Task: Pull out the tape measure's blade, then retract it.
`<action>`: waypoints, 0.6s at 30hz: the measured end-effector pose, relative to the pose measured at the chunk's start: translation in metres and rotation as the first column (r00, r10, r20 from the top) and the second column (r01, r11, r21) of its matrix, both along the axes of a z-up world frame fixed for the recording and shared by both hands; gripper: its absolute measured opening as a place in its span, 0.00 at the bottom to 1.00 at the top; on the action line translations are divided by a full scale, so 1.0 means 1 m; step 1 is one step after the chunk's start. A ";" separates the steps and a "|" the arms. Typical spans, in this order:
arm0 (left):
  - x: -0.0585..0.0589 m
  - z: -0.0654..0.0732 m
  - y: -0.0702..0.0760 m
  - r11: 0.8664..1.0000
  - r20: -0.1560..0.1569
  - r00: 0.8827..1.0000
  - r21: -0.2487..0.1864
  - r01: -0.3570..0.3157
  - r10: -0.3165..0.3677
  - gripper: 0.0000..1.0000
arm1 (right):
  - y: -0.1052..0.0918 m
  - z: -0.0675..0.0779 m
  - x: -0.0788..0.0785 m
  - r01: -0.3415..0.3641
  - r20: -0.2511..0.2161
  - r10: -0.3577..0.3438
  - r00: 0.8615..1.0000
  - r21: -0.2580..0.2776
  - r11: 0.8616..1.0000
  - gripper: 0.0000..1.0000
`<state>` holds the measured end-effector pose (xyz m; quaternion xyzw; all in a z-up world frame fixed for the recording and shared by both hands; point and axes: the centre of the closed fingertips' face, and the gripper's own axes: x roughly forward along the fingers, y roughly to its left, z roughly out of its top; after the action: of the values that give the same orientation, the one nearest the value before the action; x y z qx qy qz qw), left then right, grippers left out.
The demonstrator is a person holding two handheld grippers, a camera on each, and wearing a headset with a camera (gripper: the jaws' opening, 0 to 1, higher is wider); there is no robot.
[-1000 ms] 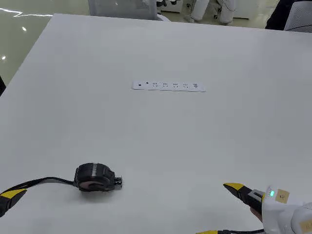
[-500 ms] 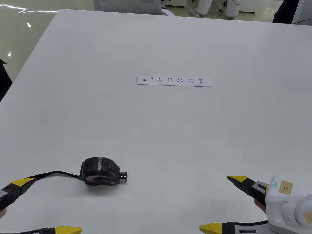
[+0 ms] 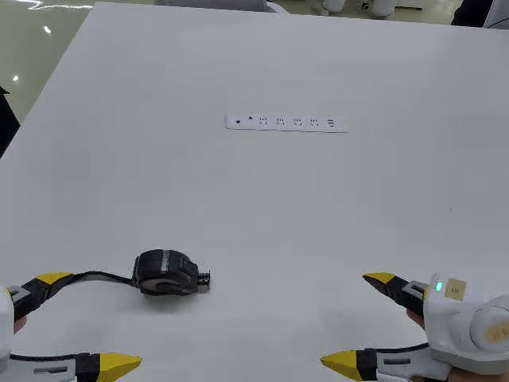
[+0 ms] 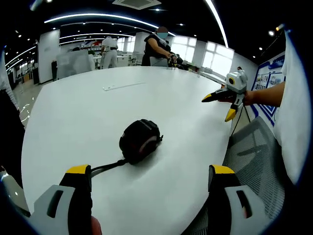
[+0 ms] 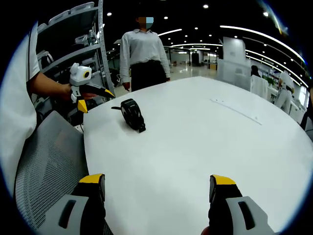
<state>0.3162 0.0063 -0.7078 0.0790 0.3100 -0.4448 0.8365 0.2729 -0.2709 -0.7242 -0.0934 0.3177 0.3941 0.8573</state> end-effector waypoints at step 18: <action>0.017 -0.017 -0.008 0.989 -0.021 0.992 0.067 0.129 -0.127 0.95 | 0.028 -0.010 0.020 -0.110 -0.015 0.109 0.994 -0.007 0.994 0.89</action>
<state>0.3329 -0.0015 -0.7251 0.1236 0.3264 -0.4873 0.8004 0.2933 -0.2426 -0.7346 -0.1109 0.3199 0.4400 0.8317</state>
